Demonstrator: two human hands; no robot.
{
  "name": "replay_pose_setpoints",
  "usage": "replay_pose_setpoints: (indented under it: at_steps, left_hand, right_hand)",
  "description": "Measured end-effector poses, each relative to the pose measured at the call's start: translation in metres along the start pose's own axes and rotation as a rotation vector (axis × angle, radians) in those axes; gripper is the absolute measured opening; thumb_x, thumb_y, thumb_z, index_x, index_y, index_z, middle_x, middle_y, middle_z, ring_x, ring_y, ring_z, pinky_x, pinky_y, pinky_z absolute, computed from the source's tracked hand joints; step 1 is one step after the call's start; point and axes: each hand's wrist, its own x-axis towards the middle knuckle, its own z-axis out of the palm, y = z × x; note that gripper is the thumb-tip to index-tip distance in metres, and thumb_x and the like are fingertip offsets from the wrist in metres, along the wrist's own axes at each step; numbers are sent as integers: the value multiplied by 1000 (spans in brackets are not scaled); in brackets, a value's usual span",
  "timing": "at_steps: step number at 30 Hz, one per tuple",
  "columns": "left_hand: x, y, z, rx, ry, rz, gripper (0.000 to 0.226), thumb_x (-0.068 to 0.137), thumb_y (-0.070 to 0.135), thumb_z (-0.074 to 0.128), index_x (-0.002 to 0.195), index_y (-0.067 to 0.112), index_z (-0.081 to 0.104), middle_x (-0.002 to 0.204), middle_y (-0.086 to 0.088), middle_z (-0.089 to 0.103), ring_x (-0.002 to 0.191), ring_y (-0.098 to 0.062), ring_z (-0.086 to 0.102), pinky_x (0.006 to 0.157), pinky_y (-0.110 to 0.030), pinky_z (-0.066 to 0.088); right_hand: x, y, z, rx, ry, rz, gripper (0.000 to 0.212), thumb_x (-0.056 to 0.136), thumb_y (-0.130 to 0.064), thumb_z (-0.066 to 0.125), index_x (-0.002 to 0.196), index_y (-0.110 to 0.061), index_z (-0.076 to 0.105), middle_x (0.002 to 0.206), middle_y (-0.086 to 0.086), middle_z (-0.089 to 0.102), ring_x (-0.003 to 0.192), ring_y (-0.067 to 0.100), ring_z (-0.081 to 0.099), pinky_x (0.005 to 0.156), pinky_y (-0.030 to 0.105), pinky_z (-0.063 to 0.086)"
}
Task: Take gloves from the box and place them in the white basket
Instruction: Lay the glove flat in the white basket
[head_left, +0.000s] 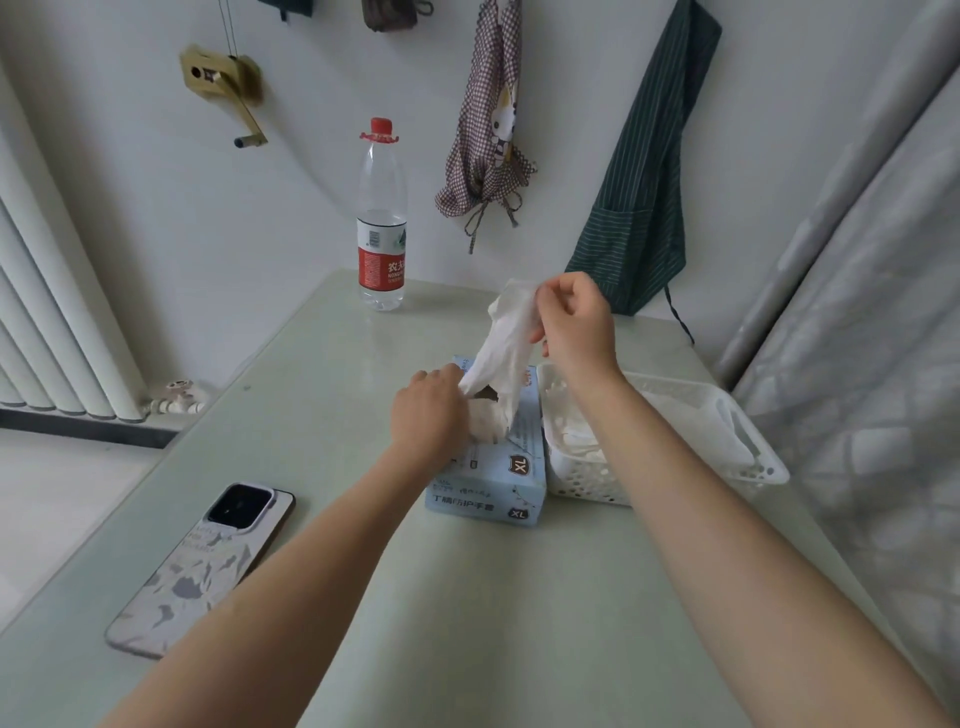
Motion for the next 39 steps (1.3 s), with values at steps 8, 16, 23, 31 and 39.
replay_pose_setpoints:
  at_steps: [8, 16, 23, 31, 39]
  left_hand:
    - [-3, 35, -46, -816, -116, -83, 38, 92, 56, 54, 98, 19, 64, 88, 1, 70, 82, -14, 66, 72, -30, 51]
    - [15, 44, -80, -1018, -39, -116, 14, 90, 26, 66, 84, 14, 67, 80, -2, 66, 75, -17, 60, 74, -33, 52]
    - [24, 62, -125, -1255, -61, -29, 14, 82, 24, 66, 90, 12, 69, 83, -7, 65, 75, -22, 60, 68, -34, 49]
    - [12, 51, -114, -828, -459, 97, 17, 89, 16, 61, 101, 14, 72, 92, -8, 70, 83, -19, 65, 78, -37, 53]
    - [8, 41, -97, -725, -247, -34, 9, 90, 19, 62, 93, 15, 70, 87, -2, 69, 76, -15, 62, 70, -26, 50]
  right_hand:
    - [-12, 10, -7, -72, -17, 53, 4, 89, -18, 63, 90, -14, 62, 80, -7, 59, 69, 3, 53, 53, 7, 41]
    - [-11, -14, -35, 34, -24, 51, 10, 87, -20, 61, 89, -11, 58, 82, -2, 55, 70, 9, 48, 62, 16, 42]
    - [-13, -16, -44, 107, -167, 127, 23, 91, -35, 50, 81, -16, 58, 85, 4, 64, 83, 17, 60, 79, 37, 42]
    - [-22, -6, -49, 325, -642, 344, 87, 90, -75, 26, 120, -3, 65, 107, 19, 69, 95, 26, 65, 83, 35, 52]
    - [-26, 6, -50, 11, -606, 246, 20, 92, -22, 60, 91, -3, 68, 79, 6, 62, 76, 19, 59, 78, 36, 53]
